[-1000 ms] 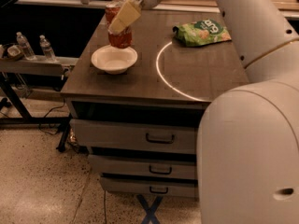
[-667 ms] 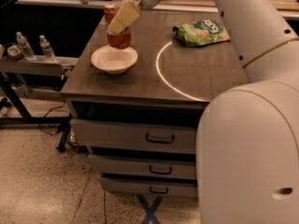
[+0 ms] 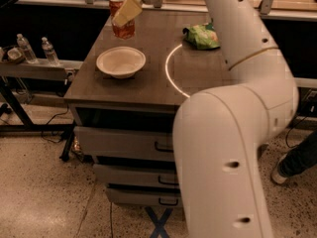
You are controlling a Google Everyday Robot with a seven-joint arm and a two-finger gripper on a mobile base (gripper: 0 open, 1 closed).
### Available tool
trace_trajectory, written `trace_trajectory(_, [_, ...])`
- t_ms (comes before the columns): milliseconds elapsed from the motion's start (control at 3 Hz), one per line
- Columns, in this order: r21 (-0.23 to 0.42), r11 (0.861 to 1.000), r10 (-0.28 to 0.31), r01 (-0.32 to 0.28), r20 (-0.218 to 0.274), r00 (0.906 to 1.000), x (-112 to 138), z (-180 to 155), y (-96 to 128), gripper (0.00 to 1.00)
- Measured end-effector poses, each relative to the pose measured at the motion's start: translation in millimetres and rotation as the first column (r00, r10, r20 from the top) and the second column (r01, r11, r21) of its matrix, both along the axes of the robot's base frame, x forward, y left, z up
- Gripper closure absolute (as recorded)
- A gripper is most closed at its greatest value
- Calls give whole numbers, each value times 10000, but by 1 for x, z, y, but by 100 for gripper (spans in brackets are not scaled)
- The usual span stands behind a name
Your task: Pick coke can from paper bowl and place on counter
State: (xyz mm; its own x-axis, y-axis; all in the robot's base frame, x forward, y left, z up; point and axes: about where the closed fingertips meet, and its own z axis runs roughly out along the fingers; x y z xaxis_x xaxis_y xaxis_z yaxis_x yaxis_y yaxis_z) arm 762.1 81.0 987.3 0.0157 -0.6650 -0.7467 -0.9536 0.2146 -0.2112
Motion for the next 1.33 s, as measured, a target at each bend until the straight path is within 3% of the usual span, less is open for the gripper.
trace_trajectory(333, [320, 9960, -861, 834, 955, 9917, 51, -2, -7, 100])
trace_trajectory(667, [390, 9774, -2113, 2077, 1659, 9632, 94, -8, -30, 100])
trace_trajectory(1000, [204, 9561, -2915, 2922, 1659, 9421, 110, -18, -52, 100])
trace_trajectory(1333, [18, 9440, -3281, 3299, 1116, 9380, 111, -38, -67, 100])
